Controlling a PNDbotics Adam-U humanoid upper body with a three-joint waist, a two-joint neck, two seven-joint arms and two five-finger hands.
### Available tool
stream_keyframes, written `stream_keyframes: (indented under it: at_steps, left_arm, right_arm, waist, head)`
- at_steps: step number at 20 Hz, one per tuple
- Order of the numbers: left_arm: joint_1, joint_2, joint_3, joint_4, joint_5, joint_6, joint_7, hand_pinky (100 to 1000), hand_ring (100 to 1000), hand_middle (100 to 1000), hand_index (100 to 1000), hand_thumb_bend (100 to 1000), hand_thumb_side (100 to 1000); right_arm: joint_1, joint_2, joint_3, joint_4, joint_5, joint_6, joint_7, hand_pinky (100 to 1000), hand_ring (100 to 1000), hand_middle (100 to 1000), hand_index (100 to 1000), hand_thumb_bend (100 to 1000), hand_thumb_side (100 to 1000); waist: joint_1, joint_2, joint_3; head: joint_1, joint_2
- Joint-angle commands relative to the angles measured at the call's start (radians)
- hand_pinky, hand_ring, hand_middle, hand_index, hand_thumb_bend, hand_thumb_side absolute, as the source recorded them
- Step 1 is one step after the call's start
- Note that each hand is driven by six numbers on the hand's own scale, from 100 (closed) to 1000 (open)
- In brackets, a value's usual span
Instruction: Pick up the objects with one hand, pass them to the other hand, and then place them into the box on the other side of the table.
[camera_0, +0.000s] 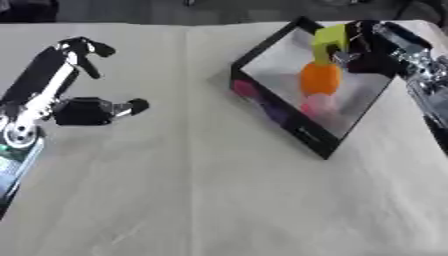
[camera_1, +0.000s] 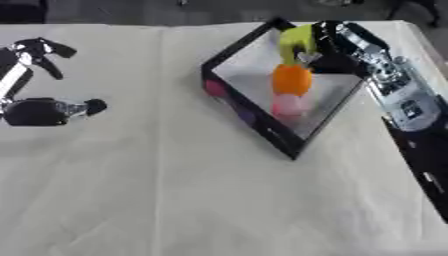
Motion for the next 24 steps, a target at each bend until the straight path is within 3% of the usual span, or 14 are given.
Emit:
stream_keyframes:
  at_steps: [1,4,6,9,18,21,22,23,24]
  left_arm:
    - [-0.010,0.026,0.017,-0.023,0.007,0.001,0.007,793,555,724,815,763,552]
    - [-0.008,0.026,0.019,-0.024,0.007,0.002,0.009,793,554,724,815,764,552]
    - [-0.007,0.027,0.020,-0.024,0.008,0.002,0.011,794,554,724,815,762,552]
    - [-0.004,0.029,0.022,-0.025,0.008,0.003,0.012,794,553,724,816,761,552]
    - [0.003,0.027,0.031,-0.030,0.013,0.007,0.020,794,547,724,816,759,551]
    - [0.003,0.027,0.032,-0.030,0.014,0.008,0.022,795,547,724,816,760,550]
    - [0.004,0.027,0.032,-0.030,0.014,0.008,0.022,795,547,724,816,759,550]
    - [0.004,0.027,0.033,-0.029,0.014,0.008,0.021,795,546,724,816,758,549]
    - [0.004,0.026,0.033,-0.029,0.014,0.008,0.021,795,546,724,816,758,548]
  right_arm:
    - [-0.007,-0.037,-0.019,0.006,0.010,-0.023,0.017,891,816,807,785,100,407]
    - [0.000,-0.042,-0.026,0.012,0.025,-0.032,0.027,905,863,874,890,100,513]
    - [0.006,-0.045,-0.032,0.015,0.043,-0.031,0.021,905,869,885,916,100,638]
    - [0.014,-0.048,-0.039,0.017,0.075,-0.020,0.006,906,871,889,937,100,742]
    - [0.029,-0.054,-0.051,-0.011,0.053,-0.003,-0.042,906,869,898,943,100,702]
    - [0.032,-0.058,-0.051,-0.023,0.044,-0.001,-0.052,907,871,904,946,100,642]
    - [0.032,-0.059,-0.050,-0.026,0.042,-0.001,-0.052,908,873,908,946,100,542]
    - [0.033,-0.060,-0.049,-0.028,0.039,-0.002,-0.049,910,875,911,945,121,277]
    - [0.034,-0.060,-0.049,-0.029,0.037,-0.003,-0.041,910,875,911,943,164,160]
  waist:
    - [0.013,-0.042,-0.002]
    - [0.013,-0.042,-0.003]
    - [0.014,-0.042,-0.003]
    - [0.014,-0.042,-0.004]
    - [0.016,-0.042,-0.004]
    - [0.016,-0.043,-0.005]
    - [0.016,-0.043,-0.005]
    - [0.016,-0.043,-0.005]
    - [0.016,-0.043,-0.005]
  head:
    - [-0.006,0.004]
    - [-0.006,0.005]
    - [-0.004,0.006]
    - [0.000,0.007]
    - [0.009,0.009]
    - [0.010,0.007]
    - [0.010,0.006]
    - [0.010,0.006]
    - [0.010,0.006]
